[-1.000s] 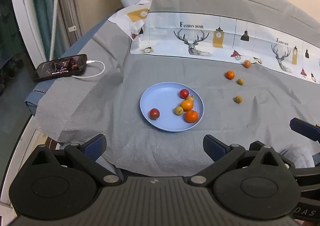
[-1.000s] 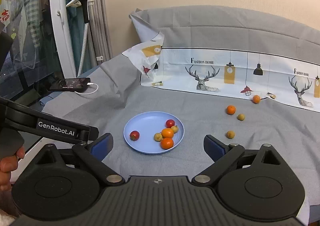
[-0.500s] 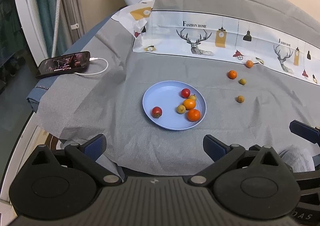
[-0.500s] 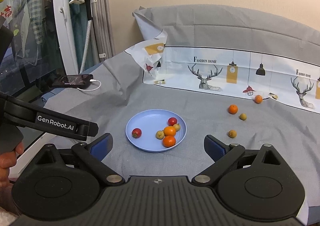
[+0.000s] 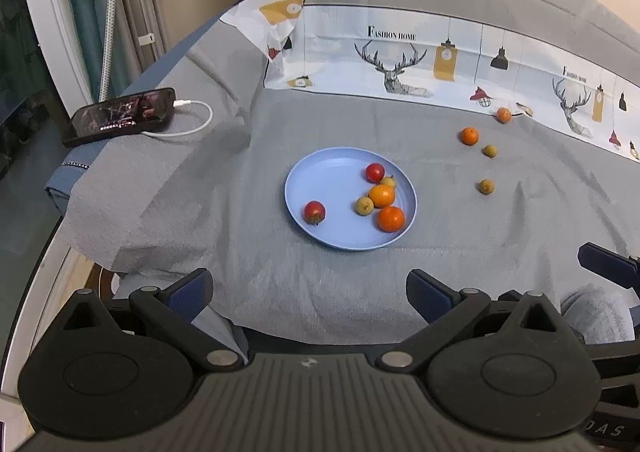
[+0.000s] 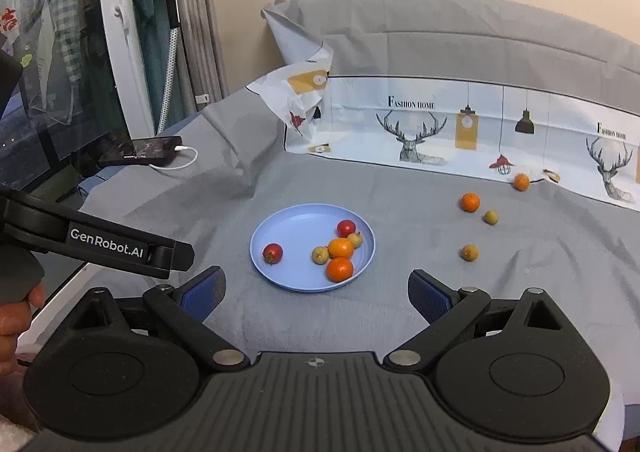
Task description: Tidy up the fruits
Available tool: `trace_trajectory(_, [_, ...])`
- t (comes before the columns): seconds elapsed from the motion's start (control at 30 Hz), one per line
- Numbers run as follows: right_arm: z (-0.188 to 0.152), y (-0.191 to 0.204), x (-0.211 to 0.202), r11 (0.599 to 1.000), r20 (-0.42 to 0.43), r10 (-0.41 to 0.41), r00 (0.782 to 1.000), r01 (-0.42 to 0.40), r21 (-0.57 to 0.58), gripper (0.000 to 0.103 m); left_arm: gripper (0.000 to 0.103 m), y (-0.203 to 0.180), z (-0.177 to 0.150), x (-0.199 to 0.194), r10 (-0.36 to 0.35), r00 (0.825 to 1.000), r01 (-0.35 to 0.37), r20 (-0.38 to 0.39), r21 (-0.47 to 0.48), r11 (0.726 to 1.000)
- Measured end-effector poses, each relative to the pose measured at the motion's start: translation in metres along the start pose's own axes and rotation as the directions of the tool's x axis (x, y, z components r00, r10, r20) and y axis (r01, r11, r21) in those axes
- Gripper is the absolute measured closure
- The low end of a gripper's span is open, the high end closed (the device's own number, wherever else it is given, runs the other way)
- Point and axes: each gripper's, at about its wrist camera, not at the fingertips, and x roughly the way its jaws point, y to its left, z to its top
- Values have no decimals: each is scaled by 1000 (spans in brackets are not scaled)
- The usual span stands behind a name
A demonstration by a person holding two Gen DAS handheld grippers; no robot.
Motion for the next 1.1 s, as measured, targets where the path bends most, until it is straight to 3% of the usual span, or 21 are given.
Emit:
trace_trajectory(0.33, [-4, -20, 18, 998, -47, -3, 999, 5, 56, 5, 0, -6, 8, 24, 8, 999, -7, -54, 27, 1000])
trace_trajectory(0.53, [-4, -56, 35, 987, -59, -62, 996, 70, 145, 5, 0, -22, 37, 40, -11, 997, 14, -72, 46, 999])
trace_trajectory(0.8, [-1, -138, 81, 935, -76, -226, 971, 238, 264, 5, 0, -77, 102, 90, -38, 995, 50, -94, 125, 991])
trace_trajectory(1.1, [16, -280, 165, 866, -85, -383, 920, 389, 315, 5, 0, -184, 175, 205, -114, 984, 146, -139, 246, 958])
